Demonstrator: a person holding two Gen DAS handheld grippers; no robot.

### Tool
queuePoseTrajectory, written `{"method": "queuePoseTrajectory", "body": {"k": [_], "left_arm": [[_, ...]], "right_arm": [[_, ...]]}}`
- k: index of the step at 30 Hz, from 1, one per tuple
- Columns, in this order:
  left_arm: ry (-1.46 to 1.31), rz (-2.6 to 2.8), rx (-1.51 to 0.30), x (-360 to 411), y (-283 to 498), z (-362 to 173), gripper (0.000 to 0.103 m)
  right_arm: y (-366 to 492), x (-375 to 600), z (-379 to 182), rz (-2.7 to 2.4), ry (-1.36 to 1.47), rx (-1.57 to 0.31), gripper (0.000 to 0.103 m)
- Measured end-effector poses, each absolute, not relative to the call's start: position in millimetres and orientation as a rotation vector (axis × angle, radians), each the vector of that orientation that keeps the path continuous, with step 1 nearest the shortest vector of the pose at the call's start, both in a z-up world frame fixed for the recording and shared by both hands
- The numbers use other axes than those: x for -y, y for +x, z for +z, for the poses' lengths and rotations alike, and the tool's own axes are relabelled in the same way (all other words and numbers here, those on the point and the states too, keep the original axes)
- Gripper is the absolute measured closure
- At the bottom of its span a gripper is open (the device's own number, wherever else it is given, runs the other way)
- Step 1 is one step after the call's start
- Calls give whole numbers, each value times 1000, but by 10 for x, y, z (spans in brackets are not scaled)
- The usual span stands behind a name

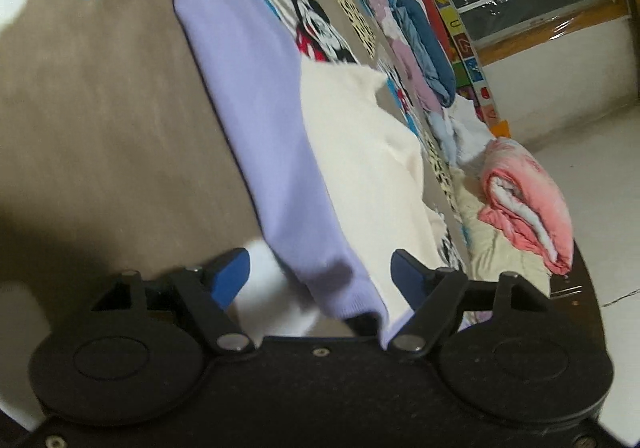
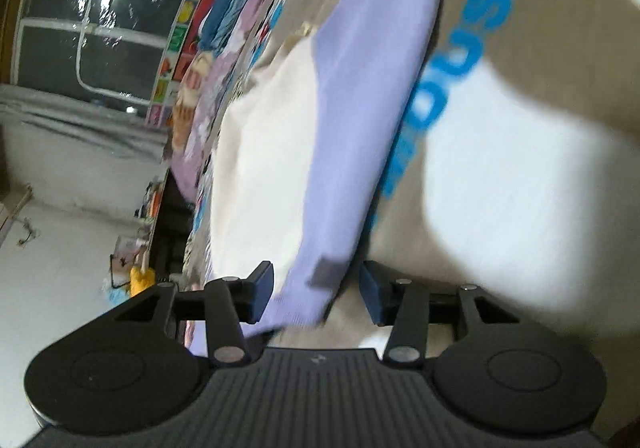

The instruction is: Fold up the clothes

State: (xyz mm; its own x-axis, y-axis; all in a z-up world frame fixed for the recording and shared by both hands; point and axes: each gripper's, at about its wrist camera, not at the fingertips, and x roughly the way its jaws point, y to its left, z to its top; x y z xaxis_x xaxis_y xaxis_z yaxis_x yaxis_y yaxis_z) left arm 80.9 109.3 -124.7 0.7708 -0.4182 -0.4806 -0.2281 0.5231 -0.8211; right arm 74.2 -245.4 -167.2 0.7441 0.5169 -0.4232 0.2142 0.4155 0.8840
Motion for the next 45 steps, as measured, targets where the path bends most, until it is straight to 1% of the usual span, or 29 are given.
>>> {"method": "queuePoseTrajectory", "body": {"k": [4,5,7,8,9,10,11,12,14,16,20,22,23,25,26,27,28,29,30,32,34,35,36,37,38,41,43,44,45], "left_arm": [[-1103,-131,-696,-1009,778,-1318,29],[-1105,-127,-691,-997,779,-1322,29],[-1095,-112,-688,-947,782,-1325,33],[-1089,-102,-689,-934,794,-1325,40],[-1091,-100,-690,-924,813,-1332,57],[-1096,-104,-698,-917,838,-1343,69],[-1099,-112,-713,-903,857,-1353,86],[-1087,-117,-714,-886,855,-1321,91],[-1014,-142,-699,-819,834,-1197,99],[-914,-148,-710,-745,779,-1114,100],[-738,-97,-769,-657,712,-1299,101],[-758,-124,-759,-703,657,-1337,100],[-794,-133,-766,-762,637,-1334,99],[-873,-122,-751,-893,607,-1307,81],[-905,-112,-725,-948,591,-1301,63],[-938,-103,-698,-1004,574,-1296,49],[-971,-94,-670,-1060,556,-1290,48],[-995,-84,-670,-1075,602,-1303,48],[-1004,-68,-679,-1079,653,-1320,48],[-980,-48,-667,-1014,706,-1325,48],[-936,-36,-660,-938,741,-1303,53],[-906,-26,-663,-894,760,-1298,69],[-874,-14,-686,-858,787,-1303,93],[-843,-1,-712,-823,815,-1310,94],[-823,-5,-712,-815,792,-1281,95],[-737,-5,-718,-774,722,-1247,96],[-733,-13,-709,-787,698,-1359,93],[-725,-15,-704,-801,694,-1382,90],[-708,-23,-703,-791,695,-1371,90]], "right_arm": [[708,2404,-1730,172,1237,-680,57],[725,2413,-1755,169,1265,-669,59],[761,2434,-1819,162,1309,-652,70],[766,2441,-1855,154,1326,-651,83],[768,2447,-1890,145,1342,-650,93],[776,2452,-1917,150,1347,-649,93],[784,2452,-1893,170,1336,-640,94],[792,2451,-1858,193,1322,-629,95],[793,2485,-1735,222,1275,-609,96],[756,2586,-1646,226,1250,-606,99],[670,2784,-1638,190,1204,-647,99],[637,2794,-1747,177,1184,-699,102],[590,2803,-1796,178,1212,-692,102],[528,2810,-1788,185,1259,-660,95],[501,2807,-1782,192,1281,-651,84],[489,2796,-1762,203,1291,-642,74],[473,2777,-1734,209,1282,-636,70],[488,2731,-1711,209,1257,-640,63],[510,2679,-1688,209,1230,-646,60],[572,2589,-1670,192,1200,-662,60],[646,2511,-1671,165,1187,-671,64],[690,2480,-1682,147,1190,-670,73],[734,2450,-1693,128,1194,-670,89],[793,2414,-1720,118,1191,-680,95],[830,2393,-1733,110,1187,-677,96],[680,2381,-1644,121,1121,-672,96],[632,2415,-1696,110,1092,-702,101],[640,2427,-1724,118,1084,-708,103],[647,2438,-1746,131,1075,-709,103]]}}
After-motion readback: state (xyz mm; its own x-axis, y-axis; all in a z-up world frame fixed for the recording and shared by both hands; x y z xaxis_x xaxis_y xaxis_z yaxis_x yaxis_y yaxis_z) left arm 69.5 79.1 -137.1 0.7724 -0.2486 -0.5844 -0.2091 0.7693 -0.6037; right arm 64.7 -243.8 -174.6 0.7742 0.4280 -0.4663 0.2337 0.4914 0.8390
